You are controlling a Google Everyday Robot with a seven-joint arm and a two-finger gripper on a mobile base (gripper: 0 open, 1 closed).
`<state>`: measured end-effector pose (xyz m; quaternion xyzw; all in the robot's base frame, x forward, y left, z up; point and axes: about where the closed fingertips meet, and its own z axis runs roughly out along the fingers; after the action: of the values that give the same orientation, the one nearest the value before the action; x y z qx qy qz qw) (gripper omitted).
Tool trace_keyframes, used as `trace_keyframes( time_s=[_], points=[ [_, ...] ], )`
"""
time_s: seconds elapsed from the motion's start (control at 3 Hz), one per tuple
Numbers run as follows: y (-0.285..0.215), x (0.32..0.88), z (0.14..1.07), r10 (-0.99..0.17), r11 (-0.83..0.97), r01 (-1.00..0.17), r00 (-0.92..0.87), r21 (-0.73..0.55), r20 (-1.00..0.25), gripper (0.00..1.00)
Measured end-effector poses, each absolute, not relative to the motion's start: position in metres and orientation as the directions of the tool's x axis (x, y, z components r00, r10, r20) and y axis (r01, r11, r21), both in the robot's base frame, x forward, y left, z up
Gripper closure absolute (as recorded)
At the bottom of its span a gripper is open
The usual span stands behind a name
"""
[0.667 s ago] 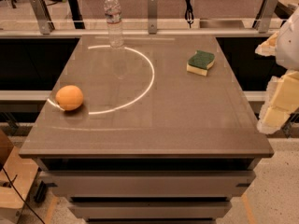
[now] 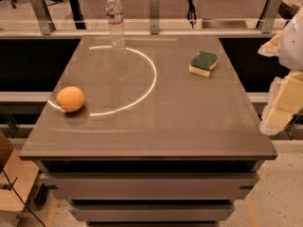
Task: Knock water bottle over
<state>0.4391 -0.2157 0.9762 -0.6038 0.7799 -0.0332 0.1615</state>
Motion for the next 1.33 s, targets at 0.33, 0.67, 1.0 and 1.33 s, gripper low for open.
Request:
trace_keyframes(
  time_s=[0.33, 0.67, 1.0, 1.33],
  points=[
    [-0.189, 0.463, 0.982, -0.931, 0.246, -0.925, -0.142, -0.291, -0.336, 0.0],
    [-0.189, 0.463, 0.982, -0.931, 0.246, -0.925, -0.142, -0.291, -0.337, 0.0],
    [-0.183, 0.477, 0.986, -0.899, 0.281, -0.911, -0.139, -0.303, -0.415, 0.0],
    [-0.162, 0.511, 0.999, -0.839, 0.32, -0.887, -0.103, -0.332, -0.534, 0.0]
  ],
)
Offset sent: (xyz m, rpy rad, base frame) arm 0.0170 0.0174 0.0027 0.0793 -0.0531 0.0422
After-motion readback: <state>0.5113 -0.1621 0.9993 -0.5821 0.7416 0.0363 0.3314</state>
